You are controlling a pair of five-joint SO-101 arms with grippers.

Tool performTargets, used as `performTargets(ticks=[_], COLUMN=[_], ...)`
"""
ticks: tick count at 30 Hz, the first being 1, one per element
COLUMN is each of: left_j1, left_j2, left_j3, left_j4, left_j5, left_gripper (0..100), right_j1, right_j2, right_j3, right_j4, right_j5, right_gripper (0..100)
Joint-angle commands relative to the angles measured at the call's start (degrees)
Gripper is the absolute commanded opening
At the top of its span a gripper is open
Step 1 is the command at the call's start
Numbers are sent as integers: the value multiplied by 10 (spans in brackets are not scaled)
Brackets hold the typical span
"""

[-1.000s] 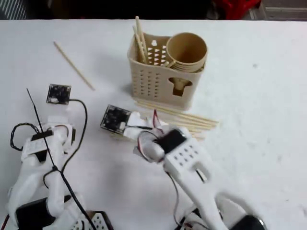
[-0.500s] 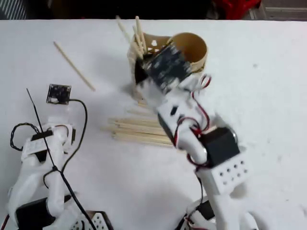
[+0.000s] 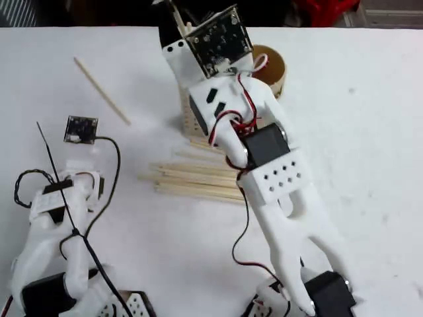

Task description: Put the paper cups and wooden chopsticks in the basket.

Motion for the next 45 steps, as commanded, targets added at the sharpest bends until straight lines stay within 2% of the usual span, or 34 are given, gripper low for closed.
performTargets(ticks=[1,10,22,29,32,36,40,45], left_j1=[15,15,15,15,15,15,15,15], left_j2=[-14,-14,-14,-14,-14,-14,-14,-14], left_j3=[-1,-1,-1,-1,-1,-1,-1,-1], left_j4=[-13,-13,-13,-13,-13,-13,-13,-13], left_j5=[-7,-7,-7,-7,-7,-7,-7,-7], left_gripper=[98,98,98,98,98,98,98,98], right_j1=[7,53,58,63,62,62,59,58], right_j2=[11,53,51,51,41,-3,-64,-126], right_j3=[-32,-31,0,7,6,7,7,8], right_j4=[-18,-15,-15,-7,21,114,263,431], right_j5=[-5,-10,-10,-10,-10,-10,-5,4], right_gripper=[18,18,19,150,141,91,43,75])
